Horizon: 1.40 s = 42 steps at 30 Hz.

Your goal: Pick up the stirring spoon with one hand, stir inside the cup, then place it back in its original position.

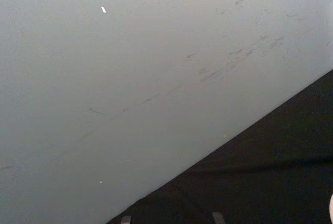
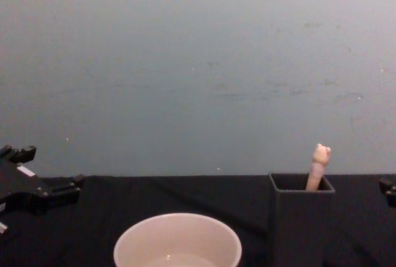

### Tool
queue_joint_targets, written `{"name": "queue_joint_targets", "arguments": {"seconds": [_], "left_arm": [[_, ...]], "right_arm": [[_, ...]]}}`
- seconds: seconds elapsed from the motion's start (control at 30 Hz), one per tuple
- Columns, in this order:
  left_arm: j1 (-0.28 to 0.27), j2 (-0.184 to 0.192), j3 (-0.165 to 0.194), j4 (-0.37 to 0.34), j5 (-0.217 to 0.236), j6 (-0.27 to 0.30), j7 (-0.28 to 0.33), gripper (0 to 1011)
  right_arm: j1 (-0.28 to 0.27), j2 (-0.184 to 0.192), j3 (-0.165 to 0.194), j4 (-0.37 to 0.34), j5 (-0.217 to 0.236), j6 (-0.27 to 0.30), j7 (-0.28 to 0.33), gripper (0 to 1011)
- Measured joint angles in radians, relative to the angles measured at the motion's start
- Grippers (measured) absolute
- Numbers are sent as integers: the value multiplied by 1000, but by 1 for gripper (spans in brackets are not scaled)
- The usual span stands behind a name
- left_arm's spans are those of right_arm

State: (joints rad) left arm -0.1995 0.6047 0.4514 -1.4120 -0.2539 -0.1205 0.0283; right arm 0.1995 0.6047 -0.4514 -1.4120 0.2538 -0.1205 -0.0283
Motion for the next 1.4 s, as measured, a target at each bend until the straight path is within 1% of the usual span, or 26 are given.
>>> {"name": "queue_joint_targets", "arguments": {"seconds": [1.4], "left_arm": [[0,0,0,0,0,0,0,1001]], "right_arm": [[0,0,0,0,0,0,0,1003]]}}
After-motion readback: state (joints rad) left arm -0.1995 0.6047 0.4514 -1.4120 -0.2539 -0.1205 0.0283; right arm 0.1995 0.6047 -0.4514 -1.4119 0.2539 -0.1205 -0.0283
